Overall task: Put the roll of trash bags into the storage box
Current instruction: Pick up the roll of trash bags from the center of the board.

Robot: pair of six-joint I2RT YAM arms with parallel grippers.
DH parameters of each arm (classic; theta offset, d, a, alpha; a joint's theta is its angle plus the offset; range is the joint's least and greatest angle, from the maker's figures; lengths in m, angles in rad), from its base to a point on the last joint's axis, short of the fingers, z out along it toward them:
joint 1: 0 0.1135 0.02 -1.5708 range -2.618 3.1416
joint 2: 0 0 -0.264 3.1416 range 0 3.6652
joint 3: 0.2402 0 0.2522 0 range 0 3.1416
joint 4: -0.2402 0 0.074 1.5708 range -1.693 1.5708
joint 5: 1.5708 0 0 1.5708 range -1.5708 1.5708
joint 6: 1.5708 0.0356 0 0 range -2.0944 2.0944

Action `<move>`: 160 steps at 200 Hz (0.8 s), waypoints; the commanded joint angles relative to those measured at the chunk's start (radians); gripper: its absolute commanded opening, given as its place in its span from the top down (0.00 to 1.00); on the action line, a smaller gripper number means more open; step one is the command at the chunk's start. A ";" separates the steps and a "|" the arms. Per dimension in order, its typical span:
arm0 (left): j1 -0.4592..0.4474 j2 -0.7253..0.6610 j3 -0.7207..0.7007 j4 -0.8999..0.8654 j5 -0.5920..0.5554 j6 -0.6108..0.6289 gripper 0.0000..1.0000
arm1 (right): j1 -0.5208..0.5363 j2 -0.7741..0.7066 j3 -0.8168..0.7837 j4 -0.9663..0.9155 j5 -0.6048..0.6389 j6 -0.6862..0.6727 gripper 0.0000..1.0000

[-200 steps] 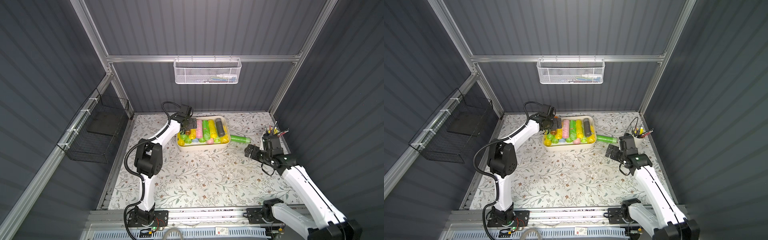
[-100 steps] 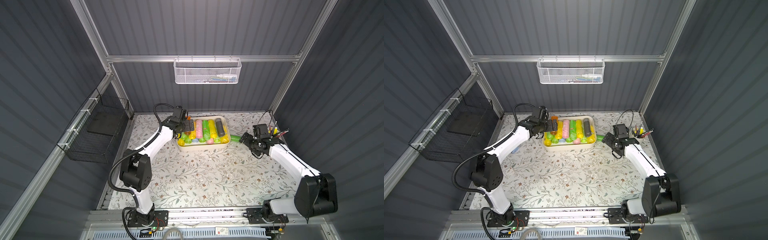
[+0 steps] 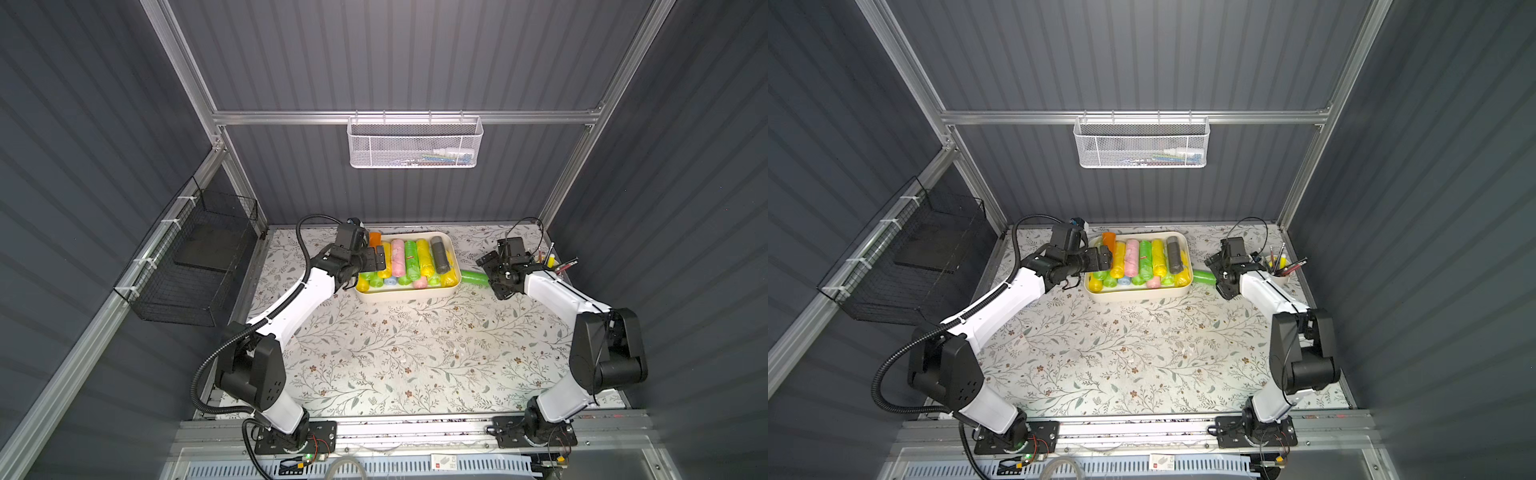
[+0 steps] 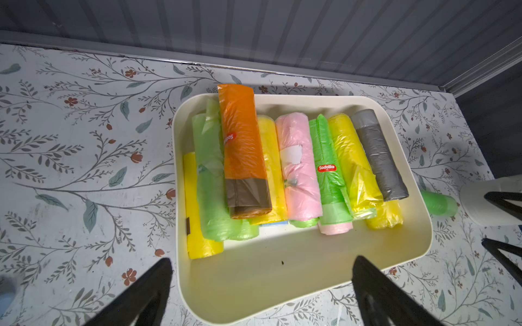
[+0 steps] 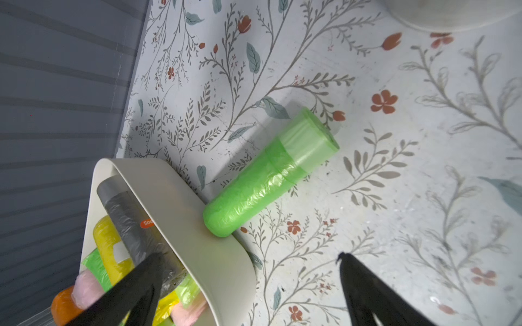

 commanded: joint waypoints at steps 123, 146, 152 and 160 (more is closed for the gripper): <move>-0.015 -0.036 -0.036 0.014 0.031 -0.011 0.00 | -0.025 0.238 0.029 0.188 -0.123 0.299 0.22; -0.016 -0.046 -0.045 0.021 0.024 -0.009 0.00 | -0.029 0.272 0.031 0.205 -0.149 0.337 0.23; -0.016 -0.047 -0.044 0.020 0.022 -0.007 0.00 | -0.029 0.280 0.032 0.206 -0.153 0.347 0.23; -0.016 -0.051 -0.046 0.020 0.021 -0.008 0.00 | -0.029 0.290 0.032 0.209 -0.161 0.358 0.23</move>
